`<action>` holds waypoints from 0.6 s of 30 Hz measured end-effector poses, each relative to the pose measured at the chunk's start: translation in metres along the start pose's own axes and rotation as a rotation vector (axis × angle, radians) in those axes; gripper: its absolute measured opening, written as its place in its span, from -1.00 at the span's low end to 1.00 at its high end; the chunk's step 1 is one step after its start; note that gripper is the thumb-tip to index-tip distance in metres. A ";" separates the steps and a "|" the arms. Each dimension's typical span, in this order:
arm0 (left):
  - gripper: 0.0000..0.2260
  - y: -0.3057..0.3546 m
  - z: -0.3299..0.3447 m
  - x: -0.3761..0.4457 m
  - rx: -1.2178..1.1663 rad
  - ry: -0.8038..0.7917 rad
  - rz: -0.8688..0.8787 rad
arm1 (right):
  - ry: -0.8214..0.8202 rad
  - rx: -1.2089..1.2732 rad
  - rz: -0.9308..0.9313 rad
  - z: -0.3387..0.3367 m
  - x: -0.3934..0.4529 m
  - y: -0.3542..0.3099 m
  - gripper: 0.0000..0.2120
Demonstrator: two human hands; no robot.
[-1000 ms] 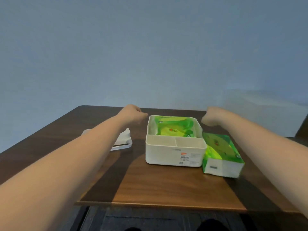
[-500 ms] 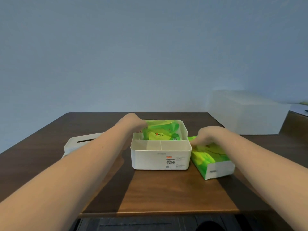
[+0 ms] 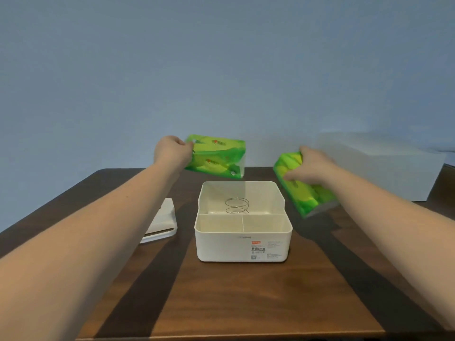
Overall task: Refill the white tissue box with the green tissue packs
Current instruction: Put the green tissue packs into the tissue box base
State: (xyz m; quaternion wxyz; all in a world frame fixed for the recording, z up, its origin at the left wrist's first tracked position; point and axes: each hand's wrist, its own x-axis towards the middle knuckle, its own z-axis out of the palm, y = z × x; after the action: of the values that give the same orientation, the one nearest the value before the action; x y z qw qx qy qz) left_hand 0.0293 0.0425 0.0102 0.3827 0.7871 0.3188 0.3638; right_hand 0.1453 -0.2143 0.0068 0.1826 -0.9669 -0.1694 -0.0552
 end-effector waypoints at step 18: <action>-0.75 -0.087 0.020 0.037 0.317 -0.192 -0.122 | -0.333 -0.136 -0.868 -0.002 -0.020 -0.094 -0.09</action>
State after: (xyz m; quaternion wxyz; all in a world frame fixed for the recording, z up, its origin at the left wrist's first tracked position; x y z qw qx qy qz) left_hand 0.0460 0.1078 -0.0596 0.3040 0.8479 0.3810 0.2084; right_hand 0.0940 -0.1391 0.0366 0.0494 -0.8120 -0.5813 0.0184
